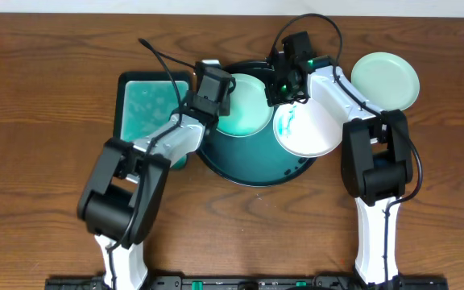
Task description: Clean dirty plates on tray and stack at the side
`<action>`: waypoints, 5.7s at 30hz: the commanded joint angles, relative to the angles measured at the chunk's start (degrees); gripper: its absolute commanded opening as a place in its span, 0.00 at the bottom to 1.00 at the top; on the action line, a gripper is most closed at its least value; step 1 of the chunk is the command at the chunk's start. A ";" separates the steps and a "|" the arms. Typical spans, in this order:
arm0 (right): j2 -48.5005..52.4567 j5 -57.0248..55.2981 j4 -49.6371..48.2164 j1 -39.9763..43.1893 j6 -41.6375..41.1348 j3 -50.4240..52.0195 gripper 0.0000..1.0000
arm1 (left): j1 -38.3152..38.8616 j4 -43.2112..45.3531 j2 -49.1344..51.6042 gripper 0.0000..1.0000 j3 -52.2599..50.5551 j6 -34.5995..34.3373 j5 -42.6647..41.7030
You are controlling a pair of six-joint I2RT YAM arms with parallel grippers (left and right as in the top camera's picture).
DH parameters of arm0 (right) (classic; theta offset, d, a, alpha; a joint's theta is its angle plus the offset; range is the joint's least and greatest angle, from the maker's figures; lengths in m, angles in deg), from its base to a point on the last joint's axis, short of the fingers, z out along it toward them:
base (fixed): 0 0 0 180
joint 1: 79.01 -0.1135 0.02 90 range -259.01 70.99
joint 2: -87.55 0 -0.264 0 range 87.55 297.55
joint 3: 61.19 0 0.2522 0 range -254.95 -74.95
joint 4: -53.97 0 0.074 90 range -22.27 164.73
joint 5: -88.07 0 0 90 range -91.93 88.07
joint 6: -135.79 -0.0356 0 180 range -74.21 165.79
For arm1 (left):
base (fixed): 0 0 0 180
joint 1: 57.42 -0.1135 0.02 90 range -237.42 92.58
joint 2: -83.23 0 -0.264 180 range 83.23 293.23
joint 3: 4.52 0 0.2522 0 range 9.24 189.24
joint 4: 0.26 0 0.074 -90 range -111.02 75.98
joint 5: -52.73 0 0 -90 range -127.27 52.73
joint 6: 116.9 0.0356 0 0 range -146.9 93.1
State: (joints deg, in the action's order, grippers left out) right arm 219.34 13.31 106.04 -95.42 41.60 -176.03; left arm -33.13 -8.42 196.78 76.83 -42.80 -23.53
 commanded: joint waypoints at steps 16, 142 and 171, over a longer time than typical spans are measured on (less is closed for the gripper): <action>0.57 -0.42 0.74 -0.52 -0.46 -0.24 0.01 | -1.22 4.59 1.07 0.07 0.02 -12.92 -20.63; -18.73 -11.72 -4.00 -4.46 8.26 -0.28 0.01 | -27.43 -31.91 -17.42 0.79 0.13 -5.81 -23.10; -18.18 -11.21 0.50 40.50 -27.08 6.75 0.01 | -26.95 -31.74 -17.42 0.79 0.13 -5.81 -28.30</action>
State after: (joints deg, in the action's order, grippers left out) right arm 202.42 9.55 107.04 -55.66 19.92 -172.75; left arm -60.28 -40.00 179.23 76.79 -49.34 -51.12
